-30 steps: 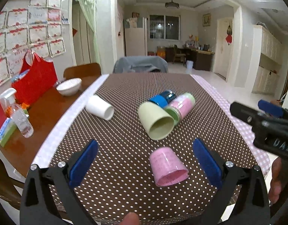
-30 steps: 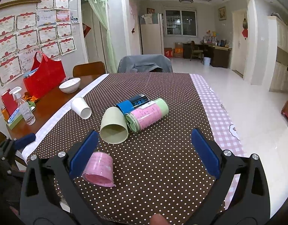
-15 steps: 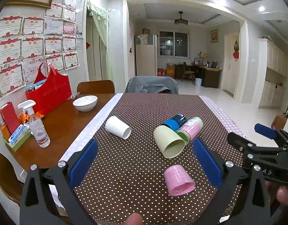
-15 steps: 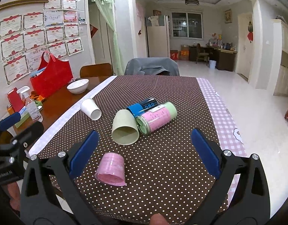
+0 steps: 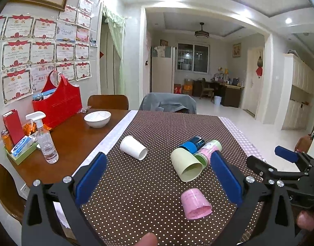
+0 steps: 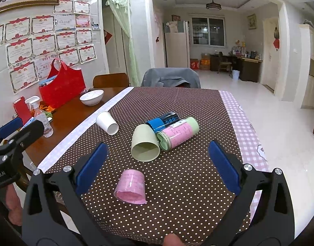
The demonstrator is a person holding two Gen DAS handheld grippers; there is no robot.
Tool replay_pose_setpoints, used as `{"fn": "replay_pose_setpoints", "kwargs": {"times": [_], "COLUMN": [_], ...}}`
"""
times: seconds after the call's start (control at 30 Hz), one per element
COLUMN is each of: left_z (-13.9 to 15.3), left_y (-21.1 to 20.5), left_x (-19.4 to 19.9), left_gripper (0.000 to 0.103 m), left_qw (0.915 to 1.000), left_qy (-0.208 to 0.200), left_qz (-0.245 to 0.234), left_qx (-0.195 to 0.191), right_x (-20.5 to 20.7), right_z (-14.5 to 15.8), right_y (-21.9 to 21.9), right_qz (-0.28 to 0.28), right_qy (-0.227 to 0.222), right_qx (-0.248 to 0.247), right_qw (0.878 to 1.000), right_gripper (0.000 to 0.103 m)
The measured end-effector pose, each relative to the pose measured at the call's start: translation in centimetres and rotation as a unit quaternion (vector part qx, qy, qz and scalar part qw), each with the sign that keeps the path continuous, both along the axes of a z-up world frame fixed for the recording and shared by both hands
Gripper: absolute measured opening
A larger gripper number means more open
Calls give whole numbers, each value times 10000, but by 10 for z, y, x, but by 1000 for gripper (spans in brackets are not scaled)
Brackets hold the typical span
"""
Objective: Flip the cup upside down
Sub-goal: 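Move the right tool down to the pink cup and close on it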
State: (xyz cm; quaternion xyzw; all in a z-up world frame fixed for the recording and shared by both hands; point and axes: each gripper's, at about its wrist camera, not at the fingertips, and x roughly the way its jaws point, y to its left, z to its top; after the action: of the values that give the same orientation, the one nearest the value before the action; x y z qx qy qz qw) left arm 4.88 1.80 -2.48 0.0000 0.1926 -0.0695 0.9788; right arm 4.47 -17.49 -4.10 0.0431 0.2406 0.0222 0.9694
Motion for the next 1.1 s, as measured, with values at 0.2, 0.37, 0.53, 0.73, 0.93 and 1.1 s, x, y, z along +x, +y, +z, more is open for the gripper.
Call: {"fn": "replay_pose_setpoints", "kwargs": {"times": [0.2, 0.37, 0.53, 0.73, 0.93, 1.1], "left_z": [-3, -9, -19, -35, -59, -76], "left_y": [1, 7, 15, 27, 35, 40], "left_x": [2, 8, 18, 35, 55, 68], "left_gripper": [99, 99, 99, 99, 99, 99], "left_qw": [10000, 9999, 9997, 9988, 9970, 9951], "left_qy": [44, 89, 174, 360, 685, 910], "left_qz": [10, 78, 191, 344, 357, 361], "left_qx": [4, -22, -34, -27, -58, -106], "right_x": [9, 27, 50, 78, 104, 123], "right_z": [-9, -23, -36, -52, -77, -99], "right_y": [1, 3, 11, 23, 27, 26], "right_qz": [156, 369, 570, 732, 959, 1210], "right_qy": [290, 697, 1094, 1597, 2250, 2845], "right_qx": [149, 248, 226, -12, 63, 389], "right_qw": [9993, 9966, 9921, 9844, 9696, 9502], "right_gripper": [97, 97, 97, 97, 97, 97]}}
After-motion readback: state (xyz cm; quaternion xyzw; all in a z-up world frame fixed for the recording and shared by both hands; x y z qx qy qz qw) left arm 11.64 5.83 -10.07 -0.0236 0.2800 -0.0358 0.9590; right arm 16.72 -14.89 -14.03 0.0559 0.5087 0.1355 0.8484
